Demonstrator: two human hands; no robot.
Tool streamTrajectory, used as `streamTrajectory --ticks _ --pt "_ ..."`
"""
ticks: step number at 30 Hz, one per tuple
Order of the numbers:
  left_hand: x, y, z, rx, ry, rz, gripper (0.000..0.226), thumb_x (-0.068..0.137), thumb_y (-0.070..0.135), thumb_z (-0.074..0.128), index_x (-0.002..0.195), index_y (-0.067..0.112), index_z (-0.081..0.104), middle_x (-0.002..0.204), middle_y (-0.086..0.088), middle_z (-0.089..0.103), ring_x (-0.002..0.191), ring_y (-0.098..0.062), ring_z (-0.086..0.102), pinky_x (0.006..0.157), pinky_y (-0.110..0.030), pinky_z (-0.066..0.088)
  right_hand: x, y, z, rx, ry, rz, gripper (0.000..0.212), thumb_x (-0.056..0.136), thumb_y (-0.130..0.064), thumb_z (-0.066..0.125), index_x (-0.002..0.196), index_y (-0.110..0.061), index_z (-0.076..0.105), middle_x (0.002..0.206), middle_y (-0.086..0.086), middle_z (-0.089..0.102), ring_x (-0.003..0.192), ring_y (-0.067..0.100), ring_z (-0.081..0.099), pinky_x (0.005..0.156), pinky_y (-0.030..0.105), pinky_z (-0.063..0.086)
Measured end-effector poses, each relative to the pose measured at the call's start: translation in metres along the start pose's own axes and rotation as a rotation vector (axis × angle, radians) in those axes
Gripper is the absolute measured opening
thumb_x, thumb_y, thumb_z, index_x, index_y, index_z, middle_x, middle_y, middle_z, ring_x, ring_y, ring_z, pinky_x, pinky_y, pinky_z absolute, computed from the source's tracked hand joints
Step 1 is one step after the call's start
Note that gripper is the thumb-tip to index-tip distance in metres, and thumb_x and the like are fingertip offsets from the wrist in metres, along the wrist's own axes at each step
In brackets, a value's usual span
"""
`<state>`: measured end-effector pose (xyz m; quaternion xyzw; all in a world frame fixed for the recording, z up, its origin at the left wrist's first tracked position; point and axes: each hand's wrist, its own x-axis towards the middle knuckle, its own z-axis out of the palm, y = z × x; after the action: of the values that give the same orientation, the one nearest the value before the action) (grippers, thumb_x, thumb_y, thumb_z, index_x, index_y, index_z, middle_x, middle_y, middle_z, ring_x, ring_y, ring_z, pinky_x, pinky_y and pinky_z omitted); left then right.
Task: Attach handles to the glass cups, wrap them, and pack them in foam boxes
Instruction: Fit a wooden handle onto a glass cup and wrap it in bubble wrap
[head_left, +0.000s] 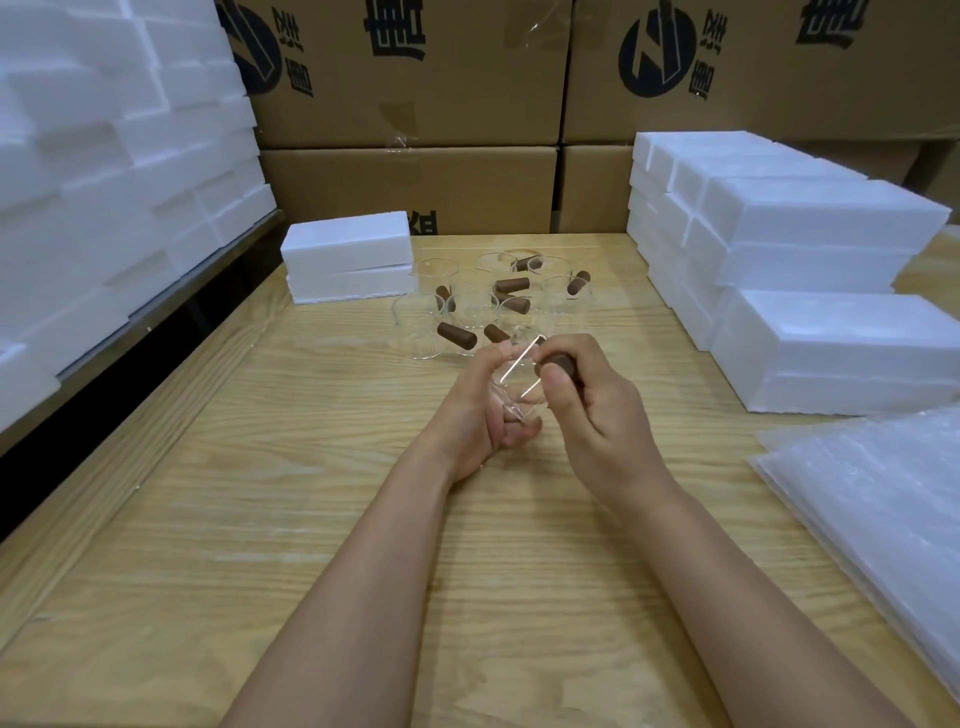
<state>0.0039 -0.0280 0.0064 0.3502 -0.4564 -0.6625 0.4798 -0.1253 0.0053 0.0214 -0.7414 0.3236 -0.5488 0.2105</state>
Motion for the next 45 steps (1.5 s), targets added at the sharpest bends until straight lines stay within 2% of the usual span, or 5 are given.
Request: streamTrajectory --ticks 10,17,20,30,45 --pt "-0.002 -0.003 0.007 0.088 0.105 0.206 0.044 0.080 0.036 0.054 0.121 0.025 0.041 0.084 0.006 0.073 0.060 -0.019 0.062 0.058 -0.028 0.043 0.000 0.009 0.006 0.100 0.313 0.177 0.033 0.096 -0.040 0.027 0.089 -0.023 0.054 0.083 -0.011 0.064 0.081 -0.001 0.064 0.069 0.012 0.045" --pt "-0.007 -0.002 0.010 0.325 0.121 0.408 0.074 0.066 0.032 0.075 0.133 0.028 0.044 0.126 -0.002 0.063 0.117 -0.020 0.060 0.098 -0.046 0.046 0.002 0.023 -0.007 -0.033 0.474 0.362 0.034 0.101 -0.024 0.029 0.081 -0.008 0.052 0.073 -0.011 0.066 0.063 0.011 0.057 0.056 0.011 0.039" --pt "-0.008 -0.001 0.009 0.418 0.113 0.421 0.076 0.059 0.027 0.083 0.127 0.031 0.049 0.128 0.003 0.062 0.116 -0.013 0.060 0.095 -0.045 0.047 0.004 0.028 -0.012 -0.032 0.501 0.472 0.039 0.100 -0.026 0.035 0.074 -0.001 0.051 0.075 0.011 0.068 0.056 0.014 0.045 0.054 0.024 0.036" --pt "-0.003 -0.004 0.008 0.398 0.129 0.454 0.075 0.057 0.002 0.081 0.117 0.026 0.042 0.123 0.003 0.060 0.116 -0.009 0.058 0.094 -0.033 0.046 0.006 0.020 -0.006 0.145 0.486 0.423 0.020 0.088 -0.028 0.066 0.076 -0.025 0.050 0.067 -0.012 0.067 0.065 -0.001 0.062 0.060 0.015 0.045" --pt "-0.001 -0.004 0.005 0.496 0.224 0.519 0.080 0.056 -0.004 0.088 0.119 0.028 0.050 0.124 0.005 0.061 0.121 -0.009 0.056 0.090 -0.022 0.046 0.006 0.029 -0.005 0.430 0.395 0.519 0.011 0.096 -0.013 0.052 0.087 -0.017 0.048 0.074 -0.002 0.059 0.044 0.005 0.044 0.045 0.021 0.041"
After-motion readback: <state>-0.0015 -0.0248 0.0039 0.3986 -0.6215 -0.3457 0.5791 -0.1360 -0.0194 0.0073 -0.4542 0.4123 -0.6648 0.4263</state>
